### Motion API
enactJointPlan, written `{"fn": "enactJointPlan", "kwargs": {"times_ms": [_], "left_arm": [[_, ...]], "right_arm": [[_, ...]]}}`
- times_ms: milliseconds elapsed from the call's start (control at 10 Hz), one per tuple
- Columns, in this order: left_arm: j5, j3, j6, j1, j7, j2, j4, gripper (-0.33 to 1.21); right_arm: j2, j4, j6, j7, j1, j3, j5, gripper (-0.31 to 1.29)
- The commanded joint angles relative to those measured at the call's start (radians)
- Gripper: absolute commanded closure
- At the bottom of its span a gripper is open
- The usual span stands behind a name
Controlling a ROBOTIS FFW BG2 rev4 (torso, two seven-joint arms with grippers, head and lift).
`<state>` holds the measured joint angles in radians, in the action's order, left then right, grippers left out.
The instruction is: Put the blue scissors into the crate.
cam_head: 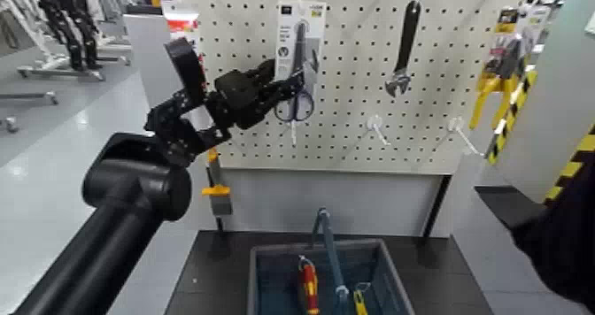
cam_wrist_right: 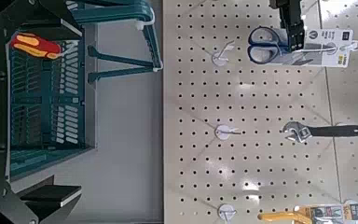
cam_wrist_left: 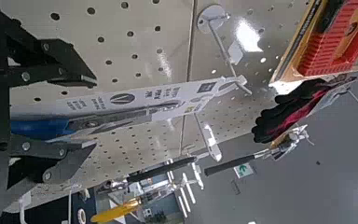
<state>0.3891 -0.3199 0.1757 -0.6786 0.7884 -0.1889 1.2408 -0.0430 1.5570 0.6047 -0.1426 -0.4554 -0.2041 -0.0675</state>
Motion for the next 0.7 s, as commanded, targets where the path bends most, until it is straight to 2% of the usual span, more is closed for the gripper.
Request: {"fn": "enactJointPlan", "kwargs": {"times_ms": [100, 700], "left_arm": [[-0.004, -0.007, -0.002, -0.001, -0.012, 0.000, 0.000, 1.18], [-0.009, -0.002, -0.001, -0.003, -0.009, -0.001, 0.002, 1.18]], "right_arm": [[0.000, 0.000, 0.001, 0.000, 0.000, 0.002, 0.000, 0.14], [0.002, 0.000, 0.001, 0.000, -0.003, 0.003, 0.000, 0.14]]}}
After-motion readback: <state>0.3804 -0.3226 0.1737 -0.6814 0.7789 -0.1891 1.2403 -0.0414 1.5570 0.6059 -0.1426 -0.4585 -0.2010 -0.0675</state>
